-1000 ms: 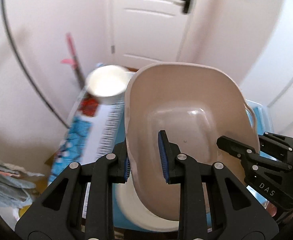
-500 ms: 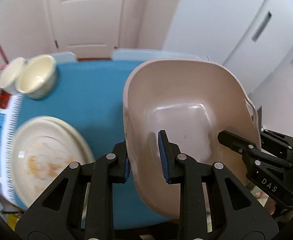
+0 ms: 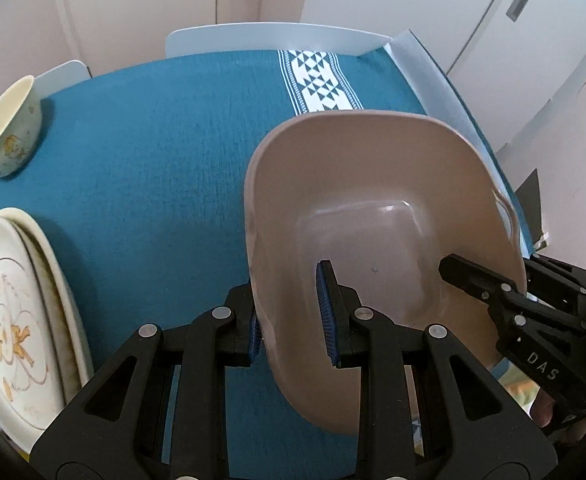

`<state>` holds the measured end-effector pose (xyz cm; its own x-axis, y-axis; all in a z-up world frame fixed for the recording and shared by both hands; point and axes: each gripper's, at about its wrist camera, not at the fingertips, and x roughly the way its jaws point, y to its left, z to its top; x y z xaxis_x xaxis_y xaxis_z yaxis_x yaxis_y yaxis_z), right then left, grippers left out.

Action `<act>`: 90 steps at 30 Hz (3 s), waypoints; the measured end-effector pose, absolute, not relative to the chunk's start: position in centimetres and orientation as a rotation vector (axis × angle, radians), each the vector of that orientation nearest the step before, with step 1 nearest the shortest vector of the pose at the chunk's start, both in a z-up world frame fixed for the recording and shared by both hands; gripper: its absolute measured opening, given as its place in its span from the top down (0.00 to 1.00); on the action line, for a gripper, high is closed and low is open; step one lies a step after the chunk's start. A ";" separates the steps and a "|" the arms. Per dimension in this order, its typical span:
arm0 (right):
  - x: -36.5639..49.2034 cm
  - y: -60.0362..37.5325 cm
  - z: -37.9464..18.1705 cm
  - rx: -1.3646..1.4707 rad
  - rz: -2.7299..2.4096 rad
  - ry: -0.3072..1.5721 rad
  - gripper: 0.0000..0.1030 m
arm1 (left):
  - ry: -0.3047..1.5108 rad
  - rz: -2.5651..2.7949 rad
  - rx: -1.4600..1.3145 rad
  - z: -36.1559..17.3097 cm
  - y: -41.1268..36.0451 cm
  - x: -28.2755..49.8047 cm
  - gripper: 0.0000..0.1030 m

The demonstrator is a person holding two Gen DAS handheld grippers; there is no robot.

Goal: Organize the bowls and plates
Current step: 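Carry the basin over the open tablecloth and lower it with both grippers, then open both grippers and release the basin on the tablecloth, then move both grippers to the cream printed bowl and grasp its rim, then lift the cream bowl with both grippers and carry it toward the basin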

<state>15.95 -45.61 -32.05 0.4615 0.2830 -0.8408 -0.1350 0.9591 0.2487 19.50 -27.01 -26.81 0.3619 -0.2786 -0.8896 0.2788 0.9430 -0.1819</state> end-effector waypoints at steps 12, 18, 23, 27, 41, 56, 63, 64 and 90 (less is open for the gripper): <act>15.9 -46.3 -32.8 0.243 0.255 1.057 0.60 | 1.179 -0.316 0.091 -27.9 -28.3 19.8 0.78; 15.7 -47.0 -32.8 0.279 0.235 1.051 0.54 | 1.180 -0.311 0.097 -27.9 -28.1 19.4 0.78; 15.4 -47.1 -32.5 0.285 0.222 1.041 0.54 | 1.180 -0.313 0.104 -27.9 -28.2 19.3 0.77; 15.1 -47.5 -31.8 0.290 0.208 1.023 0.54 | 1.176 -0.306 0.091 -27.6 -28.0 19.1 0.24; 13.5 -47.9 -24.5 0.256 0.225 0.925 0.43 | 1.007 -0.245 0.096 -19.0 -24.7 15.5 0.04; 18.6 -34.2 -11.8 0.014 0.553 0.727 0.01 | 0.788 0.101 -0.057 -8.2 -6.6 16.1 0.00; 24.8 -26.4 -12.5 0.002 0.583 0.811 0.01 | 0.900 0.134 -0.161 -10.7 1.8 22.1 0.00; 25.7 -25.4 -13.2 -0.005 0.576 0.832 0.01 | 0.932 0.125 -0.180 -11.8 3.2 23.4 0.00; 37.7 -14.9 -31.5 0.145 0.441 1.279 0.73 | 1.265 -0.120 -0.299 -30.0 6.2 36.1 0.72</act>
